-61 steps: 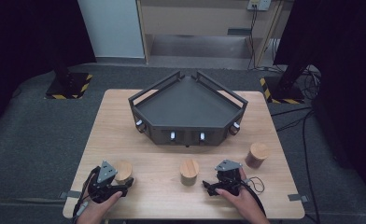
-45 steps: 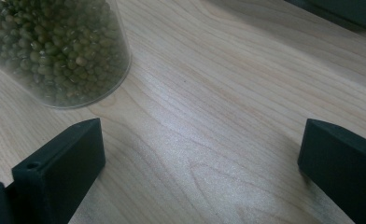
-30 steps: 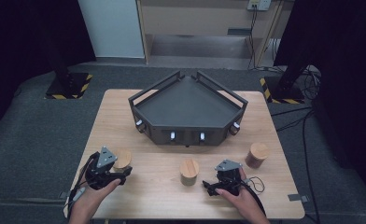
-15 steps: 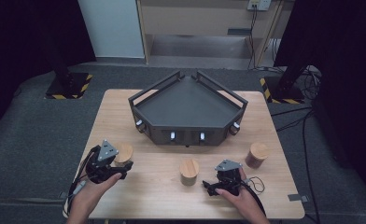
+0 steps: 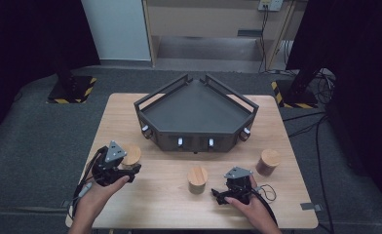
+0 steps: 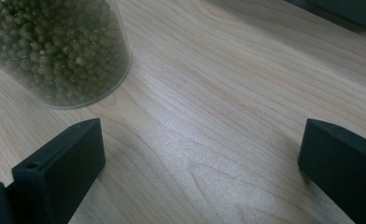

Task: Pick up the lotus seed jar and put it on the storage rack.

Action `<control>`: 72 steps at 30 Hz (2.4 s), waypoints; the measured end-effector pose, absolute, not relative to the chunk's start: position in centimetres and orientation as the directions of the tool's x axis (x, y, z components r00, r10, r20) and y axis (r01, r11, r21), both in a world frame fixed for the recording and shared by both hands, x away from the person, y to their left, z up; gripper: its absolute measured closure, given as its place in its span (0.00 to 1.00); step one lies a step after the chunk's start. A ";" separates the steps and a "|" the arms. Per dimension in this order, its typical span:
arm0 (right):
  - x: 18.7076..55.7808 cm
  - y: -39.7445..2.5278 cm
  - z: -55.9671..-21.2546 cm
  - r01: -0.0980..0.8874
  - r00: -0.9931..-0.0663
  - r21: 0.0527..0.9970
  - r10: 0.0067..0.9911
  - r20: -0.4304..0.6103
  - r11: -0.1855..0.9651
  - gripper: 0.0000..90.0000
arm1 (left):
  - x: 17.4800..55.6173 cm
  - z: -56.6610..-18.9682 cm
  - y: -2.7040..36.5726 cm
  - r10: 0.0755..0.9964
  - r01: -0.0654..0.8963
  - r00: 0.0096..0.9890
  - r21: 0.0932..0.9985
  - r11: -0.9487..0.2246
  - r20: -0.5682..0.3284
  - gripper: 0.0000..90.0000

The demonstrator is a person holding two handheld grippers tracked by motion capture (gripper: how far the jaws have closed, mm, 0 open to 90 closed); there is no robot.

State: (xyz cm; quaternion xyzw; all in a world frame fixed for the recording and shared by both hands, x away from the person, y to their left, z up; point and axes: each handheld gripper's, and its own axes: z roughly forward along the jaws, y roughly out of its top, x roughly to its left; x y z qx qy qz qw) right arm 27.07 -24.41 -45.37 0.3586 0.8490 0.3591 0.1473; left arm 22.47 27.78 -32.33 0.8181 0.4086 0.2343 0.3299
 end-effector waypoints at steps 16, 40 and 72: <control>27.1 -24.4 -45.4 0.503 -0.700 0.716 0.714 0.008 0.485 0.01 | 24.5 -30.1 27.3 0.810 0.498 0.572 0.732 -0.466 0.126 0.27; 27.1 -24.4 -45.4 0.503 -0.700 0.716 0.714 0.008 0.485 0.01 | 27.3 -28.3 25.8 0.796 0.477 0.592 0.743 -0.469 0.123 0.27; 27.1 -24.4 -45.4 0.503 -0.699 0.716 0.715 0.008 0.484 0.01 | 30.8 -26.5 22.9 0.771 0.436 0.617 0.750 -0.498 0.154 0.27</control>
